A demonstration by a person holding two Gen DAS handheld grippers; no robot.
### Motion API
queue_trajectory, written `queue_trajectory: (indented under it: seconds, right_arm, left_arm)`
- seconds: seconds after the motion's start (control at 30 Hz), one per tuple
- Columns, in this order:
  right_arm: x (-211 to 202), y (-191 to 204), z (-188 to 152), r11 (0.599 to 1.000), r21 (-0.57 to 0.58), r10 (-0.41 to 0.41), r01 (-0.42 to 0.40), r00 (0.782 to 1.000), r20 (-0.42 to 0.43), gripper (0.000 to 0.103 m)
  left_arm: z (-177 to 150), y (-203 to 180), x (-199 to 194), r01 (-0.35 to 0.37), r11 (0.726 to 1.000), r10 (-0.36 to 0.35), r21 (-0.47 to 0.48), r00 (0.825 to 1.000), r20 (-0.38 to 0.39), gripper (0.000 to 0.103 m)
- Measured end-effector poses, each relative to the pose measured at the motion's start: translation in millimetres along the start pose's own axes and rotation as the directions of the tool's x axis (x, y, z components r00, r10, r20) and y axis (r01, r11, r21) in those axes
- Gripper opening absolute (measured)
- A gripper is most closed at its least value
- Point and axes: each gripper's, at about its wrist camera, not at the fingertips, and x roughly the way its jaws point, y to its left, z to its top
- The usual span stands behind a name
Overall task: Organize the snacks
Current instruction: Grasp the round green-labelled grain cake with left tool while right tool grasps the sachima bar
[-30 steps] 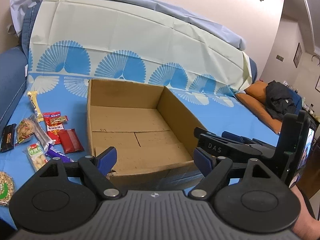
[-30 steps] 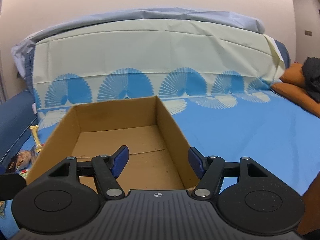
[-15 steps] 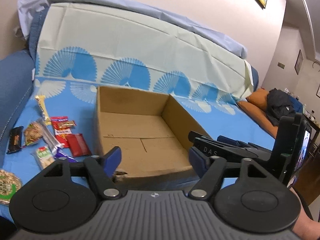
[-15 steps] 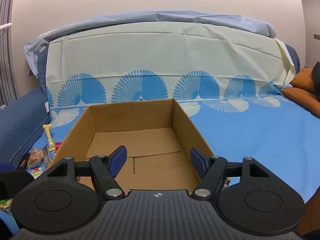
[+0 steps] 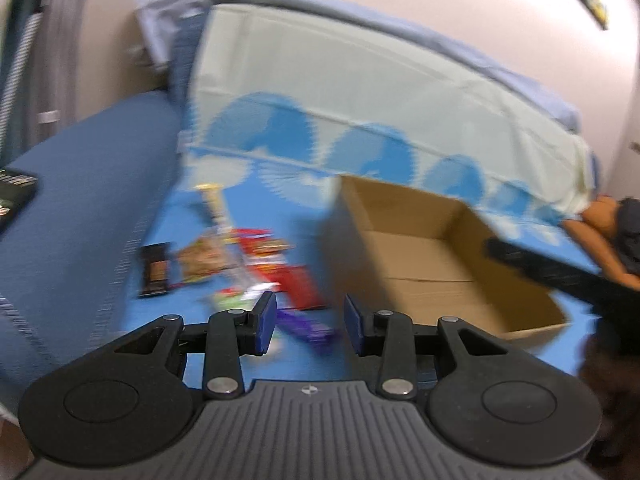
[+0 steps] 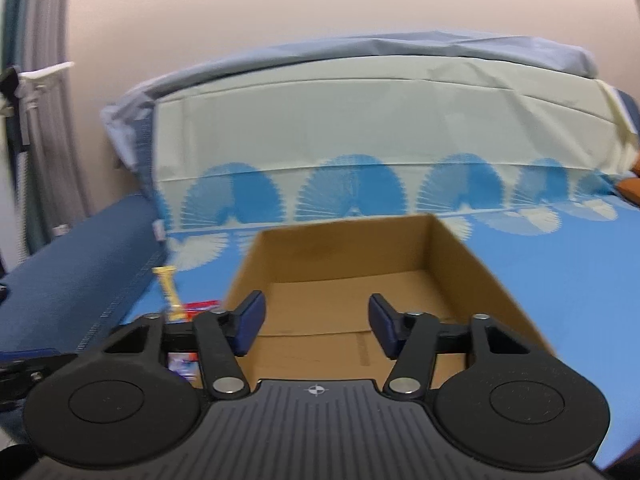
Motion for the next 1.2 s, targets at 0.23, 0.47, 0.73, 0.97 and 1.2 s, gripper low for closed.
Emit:
queue_trajectory:
  seconds: [0.23, 0.47, 0.73, 0.97, 1.2]
  right_arm:
    - [-1.8, 43.2, 9.2, 0.987, -0.028, 0.160, -0.159, 0.986, 0.035, 0.056]
    - [9.3, 82.7, 1.8, 0.960, -0.090, 0.266, -0.265, 0.964, -0.005, 0.056]
    - [40.4, 127.2, -16.6, 0.922, -0.165, 0.334, -0.349, 0.936, -0.115, 0.056]
    - [100.7, 154.0, -27.1, 0.903, -0.217, 0.285, -0.371, 0.895, -0.344, 0.058]
    - [156.2, 174.1, -55.4, 0.899, -0.202, 0.254, -0.389, 0.838, -0.482, 0.059]
  left_arm:
    - [-19.9, 70.0, 21.2, -0.210, 0.978, 0.208, -0.016, 0.974, -0.087, 0.045]
    - [-25.2, 89.1, 43.2, -0.323, 0.946, 0.312, -0.026, 0.930, -0.195, 0.073]
    - [-34.7, 76.6, 60.6, -0.385, 0.919, 0.393, 0.082, 0.887, -0.242, 0.081]
    - [-39.2, 65.9, 80.7, -0.376, 0.911, 0.409, 0.169, 0.873, -0.266, 0.087]
    - [-45.4, 59.4, 106.8, -0.385, 0.895, 0.442, 0.227, 0.838, -0.321, 0.089]
